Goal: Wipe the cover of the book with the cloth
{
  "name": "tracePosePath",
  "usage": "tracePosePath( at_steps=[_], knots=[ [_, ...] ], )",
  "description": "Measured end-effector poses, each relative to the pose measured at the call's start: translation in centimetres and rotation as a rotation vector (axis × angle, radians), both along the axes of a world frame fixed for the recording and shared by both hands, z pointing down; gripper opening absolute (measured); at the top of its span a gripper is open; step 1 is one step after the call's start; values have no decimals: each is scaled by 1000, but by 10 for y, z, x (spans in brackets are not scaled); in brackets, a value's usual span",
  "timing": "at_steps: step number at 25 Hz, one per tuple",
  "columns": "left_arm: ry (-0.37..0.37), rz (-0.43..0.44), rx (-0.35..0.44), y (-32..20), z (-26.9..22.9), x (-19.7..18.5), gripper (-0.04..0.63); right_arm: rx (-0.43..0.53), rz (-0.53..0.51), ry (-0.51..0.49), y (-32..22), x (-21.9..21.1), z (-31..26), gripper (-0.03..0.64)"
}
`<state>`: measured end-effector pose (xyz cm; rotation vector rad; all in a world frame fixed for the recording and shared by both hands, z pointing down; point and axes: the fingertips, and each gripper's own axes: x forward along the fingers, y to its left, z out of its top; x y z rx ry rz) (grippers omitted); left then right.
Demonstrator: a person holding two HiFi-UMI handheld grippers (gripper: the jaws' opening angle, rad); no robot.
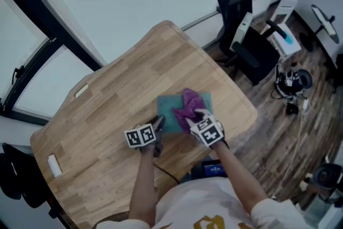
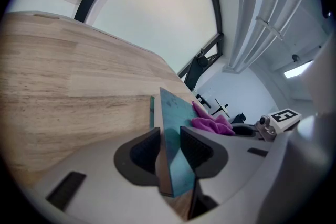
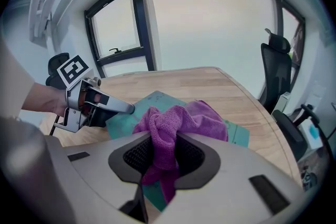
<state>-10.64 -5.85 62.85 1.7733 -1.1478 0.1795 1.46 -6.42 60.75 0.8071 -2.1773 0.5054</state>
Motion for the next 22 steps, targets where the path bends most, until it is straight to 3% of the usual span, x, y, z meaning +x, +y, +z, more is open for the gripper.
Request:
tracePosePath(
  at_steps=[22],
  knots=[
    [5,4,0,1,1,-1,121,53,104,37,-28,41,3,98]
  ],
)
